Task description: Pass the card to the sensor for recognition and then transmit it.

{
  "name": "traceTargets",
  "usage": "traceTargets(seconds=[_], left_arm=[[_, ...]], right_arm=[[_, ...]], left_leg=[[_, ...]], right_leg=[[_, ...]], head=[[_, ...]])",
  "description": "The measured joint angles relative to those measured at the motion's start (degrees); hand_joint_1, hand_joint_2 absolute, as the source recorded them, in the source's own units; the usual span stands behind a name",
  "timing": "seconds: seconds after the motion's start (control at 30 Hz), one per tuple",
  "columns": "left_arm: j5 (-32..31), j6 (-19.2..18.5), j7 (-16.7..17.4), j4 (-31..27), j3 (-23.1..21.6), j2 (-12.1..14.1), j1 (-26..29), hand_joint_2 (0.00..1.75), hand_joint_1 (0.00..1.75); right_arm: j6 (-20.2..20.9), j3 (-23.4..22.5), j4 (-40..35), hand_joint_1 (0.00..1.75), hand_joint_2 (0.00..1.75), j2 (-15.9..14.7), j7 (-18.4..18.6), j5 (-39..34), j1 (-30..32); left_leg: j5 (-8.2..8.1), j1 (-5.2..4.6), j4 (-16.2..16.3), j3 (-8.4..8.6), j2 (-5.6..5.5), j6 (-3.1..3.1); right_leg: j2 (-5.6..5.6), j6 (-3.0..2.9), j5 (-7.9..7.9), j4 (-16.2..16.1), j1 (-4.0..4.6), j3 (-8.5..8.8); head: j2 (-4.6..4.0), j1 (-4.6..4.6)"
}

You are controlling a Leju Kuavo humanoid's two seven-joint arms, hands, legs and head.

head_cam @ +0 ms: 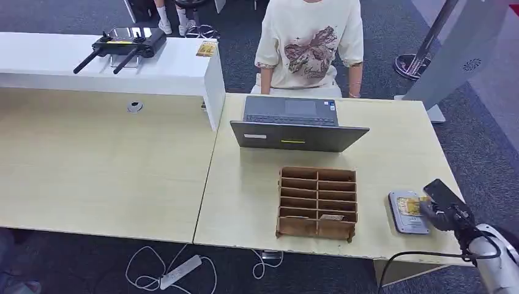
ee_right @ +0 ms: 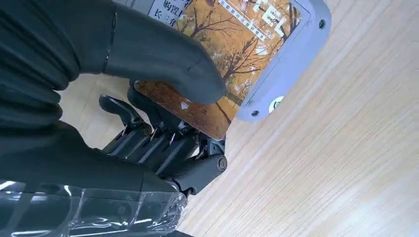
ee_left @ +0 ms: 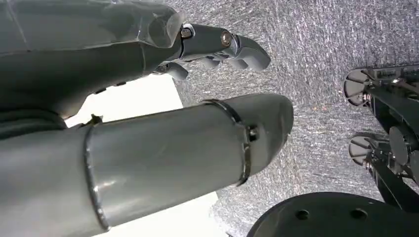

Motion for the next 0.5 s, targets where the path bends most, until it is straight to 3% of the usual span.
traceTargets(seconds=[0.33, 0.5], left_arm=[[0.74, 0.46, -0.15, 0.00, 0.00, 0.00, 0.01, 0.00, 0.00], [1.03, 0.92, -0.33, 0.00, -0.02, -0.15, 0.03, 0.00, 0.00]], right_arm=[[-2.40, -0.33, -1.16, 1.75, 1.75, 0.00, -0.37, 0.29, -2.68], [-5.77, -1.77, -3.65, 1.75, 1.75, 0.00, -0.06, 0.57, -3.53]], left_leg=[[0.00, 0.00, 0.01, -0.01, -0.01, 0.00], [0.00, 0.00, 0.01, -0.04, -0.01, 0.00]], right_leg=[[-0.03, 0.00, 0.00, 0.00, 0.00, 0.00], [-0.02, 0.00, 0.00, 0.00, 0.00, -0.01]], head=[[0.00, 0.00], [0.00, 0.00]])
